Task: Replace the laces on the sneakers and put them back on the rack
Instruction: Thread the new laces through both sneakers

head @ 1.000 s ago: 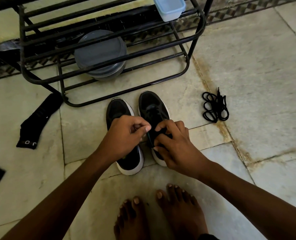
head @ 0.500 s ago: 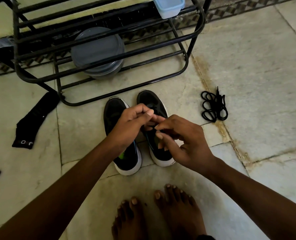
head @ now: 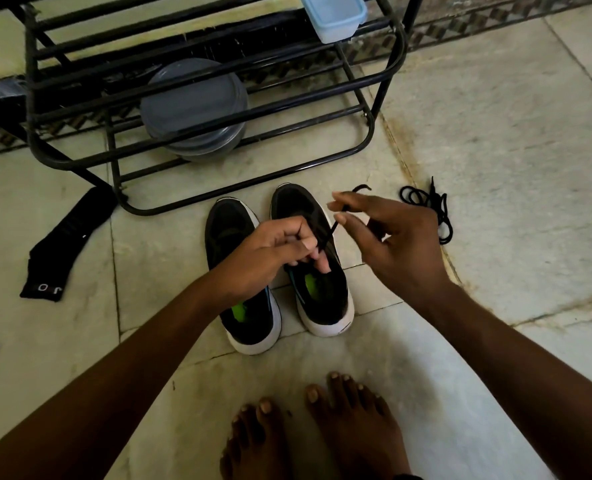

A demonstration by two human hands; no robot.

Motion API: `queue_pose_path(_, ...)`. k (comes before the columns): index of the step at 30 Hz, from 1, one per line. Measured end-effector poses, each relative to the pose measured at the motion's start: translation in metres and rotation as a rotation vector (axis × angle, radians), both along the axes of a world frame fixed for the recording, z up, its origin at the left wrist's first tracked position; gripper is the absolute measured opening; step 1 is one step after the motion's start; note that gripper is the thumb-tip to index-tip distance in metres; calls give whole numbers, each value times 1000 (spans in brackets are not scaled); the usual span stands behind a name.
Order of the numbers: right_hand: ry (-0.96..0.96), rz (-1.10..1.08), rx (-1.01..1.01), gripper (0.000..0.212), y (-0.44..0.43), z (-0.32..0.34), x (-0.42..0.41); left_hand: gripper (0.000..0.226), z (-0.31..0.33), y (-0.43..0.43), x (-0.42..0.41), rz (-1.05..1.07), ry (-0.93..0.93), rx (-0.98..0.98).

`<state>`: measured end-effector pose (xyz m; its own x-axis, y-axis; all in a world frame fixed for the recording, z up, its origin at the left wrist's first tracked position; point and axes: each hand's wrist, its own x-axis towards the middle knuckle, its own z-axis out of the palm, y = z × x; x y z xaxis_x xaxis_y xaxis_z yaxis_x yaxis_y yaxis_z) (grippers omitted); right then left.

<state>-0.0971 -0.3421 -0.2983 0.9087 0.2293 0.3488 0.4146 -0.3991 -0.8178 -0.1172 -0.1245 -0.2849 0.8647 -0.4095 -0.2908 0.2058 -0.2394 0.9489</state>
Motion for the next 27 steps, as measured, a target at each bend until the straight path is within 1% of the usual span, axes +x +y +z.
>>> queue_pose_path(3, 105, -70, -20, 23, -6, -14, 8, 12, -1, -2, -4, 5, -49, 21)
queue_pose_path(5, 181, -56, -17, 21, -9, -20, 8, 8, -3, -3, -8, 3, -143, 134)
queue_pose_path(8, 256, -36, -1, 16, -12, -25, 3, 5, -9, -7, -13, 54, -301, 359)
queue_pose_path(10, 261, -20, 18, 14, -13, -26, 1, 9, -13, -7, -13, 98, -361, 451)
queue_pose_path(13, 255, -11, 44, 12, -13, -28, -1, 22, -16, -10, -12, 132, -423, 547)
queue_pose_path(14, 261, -14, 50, 13, -12, -28, -2, 23, -15, -12, -11, 149, -428, 571)
queue_pose_path(16, 279, -25, 48, 13, -11, -31, -5, 25, -15, -13, -10, 171, -380, 605)
queue_pose_path(17, 283, -27, 48, 13, -10, -32, -6, 27, -16, -13, -9, 175, -341, 602)
queue_pose_path(19, 276, -24, 43, 13, -10, -34, -8, 30, -17, -12, -9, 199, -255, 538)
queue_pose_path(21, 264, -21, 27, 13, -12, -37, -9, 24, -17, -12, -8, 267, -152, 407)
queue_pose_path(23, 252, -18, 17, 12, -15, -38, -11, 16, -16, -10, -6, 333, -67, 235)
queue_pose_path(25, 256, -18, 20, 12, -17, -39, -11, 13, -14, -6, -5, 324, -56, 132)
queue_pose_path(27, 262, -25, 25, 17, -19, -38, -12, 20, -14, -1, -5, 282, -95, 118)
